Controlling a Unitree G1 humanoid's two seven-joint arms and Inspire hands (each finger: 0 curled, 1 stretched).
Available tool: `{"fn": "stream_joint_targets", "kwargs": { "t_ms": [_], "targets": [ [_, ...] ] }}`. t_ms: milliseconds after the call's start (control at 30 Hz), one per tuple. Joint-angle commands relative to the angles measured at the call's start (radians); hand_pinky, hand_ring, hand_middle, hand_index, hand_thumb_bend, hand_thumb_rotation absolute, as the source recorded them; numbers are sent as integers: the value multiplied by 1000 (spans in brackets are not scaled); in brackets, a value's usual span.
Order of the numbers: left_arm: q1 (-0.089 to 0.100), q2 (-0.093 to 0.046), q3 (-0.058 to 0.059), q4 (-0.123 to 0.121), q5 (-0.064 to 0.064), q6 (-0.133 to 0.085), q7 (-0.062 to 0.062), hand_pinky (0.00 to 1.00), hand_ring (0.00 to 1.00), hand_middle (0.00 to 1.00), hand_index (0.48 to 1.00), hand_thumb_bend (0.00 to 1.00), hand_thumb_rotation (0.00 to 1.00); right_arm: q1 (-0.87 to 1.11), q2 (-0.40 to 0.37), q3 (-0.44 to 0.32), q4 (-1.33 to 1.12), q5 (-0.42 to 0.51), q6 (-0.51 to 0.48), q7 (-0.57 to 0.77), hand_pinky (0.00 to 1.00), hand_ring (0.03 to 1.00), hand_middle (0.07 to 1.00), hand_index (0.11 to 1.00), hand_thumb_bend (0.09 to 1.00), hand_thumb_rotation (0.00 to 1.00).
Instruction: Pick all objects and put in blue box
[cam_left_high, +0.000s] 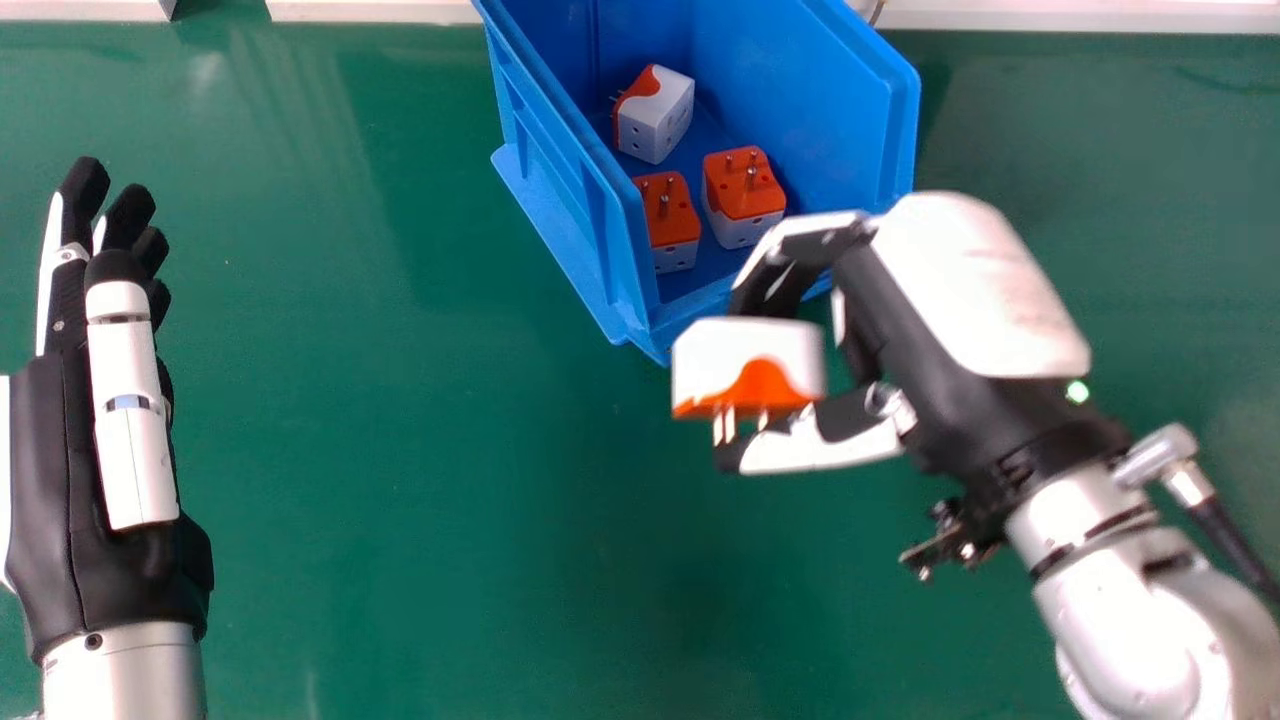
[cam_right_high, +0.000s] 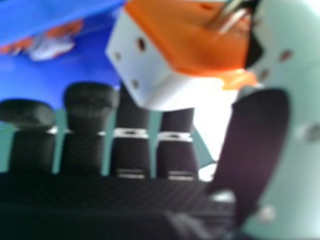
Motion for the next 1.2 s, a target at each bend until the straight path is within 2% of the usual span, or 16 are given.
{"fn": "stream_joint_targets", "kwargs": {
  "t_ms": [0,33,100,300,533,600,767,867,1167],
  "targets": [
    [-6,5,0,-8,11,-10,3,971,945,942,950,93,1000,-61,9,-25,25,-15,-12,-48,79,118,180,470,486,126],
    [-6,6,0,-6,12,-11,1,971,945,942,950,93,1000,-80,11,-28,43,-16,-12,-57,79,118,180,470,486,126],
    [-6,7,1,-3,5,-12,-4,969,944,941,949,93,1000,-123,18,-30,78,-14,-10,-72,78,117,179,470,486,125],
    [-4,7,2,6,-1,-27,-12,980,953,949,958,104,1000,-237,47,-24,202,-13,-15,-128,87,128,196,471,485,125],
    [4,3,1,6,-9,-26,-22,992,972,967,978,120,1000,-366,87,-3,373,6,-34,-188,85,123,192,470,485,125],
    [6,4,3,7,-9,-30,-25,994,975,971,982,128,1000,-404,99,17,417,-15,-20,-201,91,132,205,472,484,126],
    [11,6,1,-3,-9,-20,-29,997,983,979,990,153,1000,-482,145,48,508,-25,36,-204,103,148,226,474,482,128],
    [12,7,4,-4,-13,-19,-31,999,990,986,995,169,1000,-539,175,64,583,-30,64,-222,144,198,286,477,481,133],
    [18,12,4,-16,-4,-20,-30,1000,992,987,998,155,1000,-750,225,101,937,-15,68,-334,226,304,391,482,480,137]
  ]
}}
